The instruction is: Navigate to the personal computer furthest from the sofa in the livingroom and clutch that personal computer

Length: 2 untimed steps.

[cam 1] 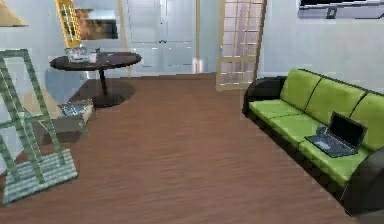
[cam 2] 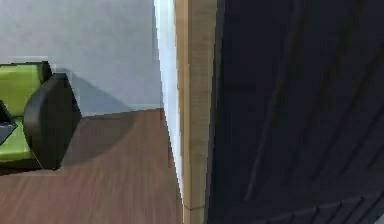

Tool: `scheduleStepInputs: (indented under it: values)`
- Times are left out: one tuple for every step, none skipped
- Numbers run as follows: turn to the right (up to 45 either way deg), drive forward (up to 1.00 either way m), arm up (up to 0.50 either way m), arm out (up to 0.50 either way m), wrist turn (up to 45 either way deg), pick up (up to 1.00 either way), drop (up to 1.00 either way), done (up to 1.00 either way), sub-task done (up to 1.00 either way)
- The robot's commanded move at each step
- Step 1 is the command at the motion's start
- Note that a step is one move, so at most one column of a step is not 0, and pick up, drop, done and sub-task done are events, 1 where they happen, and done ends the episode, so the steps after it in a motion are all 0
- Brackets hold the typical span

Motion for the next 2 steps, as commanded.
scheduleStepInputs:
  values:
    - [36.0,0.00,0.00,0.00,0.0,0.00,0.00,0.00,0.00]
    - [0.0,0.30,0.00,0.00,0.0,0.00,0.00,0.00,0.00]
